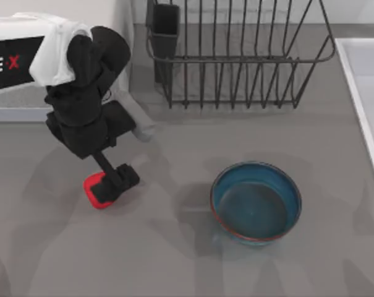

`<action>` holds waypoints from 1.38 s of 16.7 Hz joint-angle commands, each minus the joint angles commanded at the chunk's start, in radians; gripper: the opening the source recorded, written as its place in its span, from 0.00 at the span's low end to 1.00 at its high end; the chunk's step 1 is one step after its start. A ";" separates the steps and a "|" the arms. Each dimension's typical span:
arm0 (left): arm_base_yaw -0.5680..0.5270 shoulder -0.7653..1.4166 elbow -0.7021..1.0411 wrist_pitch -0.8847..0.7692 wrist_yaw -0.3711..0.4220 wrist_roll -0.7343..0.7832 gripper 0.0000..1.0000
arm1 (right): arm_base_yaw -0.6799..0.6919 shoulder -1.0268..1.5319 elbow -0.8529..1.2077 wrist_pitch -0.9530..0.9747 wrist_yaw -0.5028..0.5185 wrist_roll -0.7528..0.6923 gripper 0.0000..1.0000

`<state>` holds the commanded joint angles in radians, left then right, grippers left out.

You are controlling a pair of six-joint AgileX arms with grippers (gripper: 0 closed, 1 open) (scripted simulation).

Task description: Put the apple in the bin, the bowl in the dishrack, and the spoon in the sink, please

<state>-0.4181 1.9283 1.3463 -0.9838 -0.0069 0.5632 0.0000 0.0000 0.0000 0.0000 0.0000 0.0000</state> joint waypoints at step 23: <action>0.000 0.095 -0.114 0.212 0.001 0.003 0.02 | 0.000 0.000 0.000 0.000 0.000 0.000 1.00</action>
<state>-0.4177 2.0233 1.2324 -0.7714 -0.0063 0.5657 0.0000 0.0000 0.0000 0.0000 0.0000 0.0000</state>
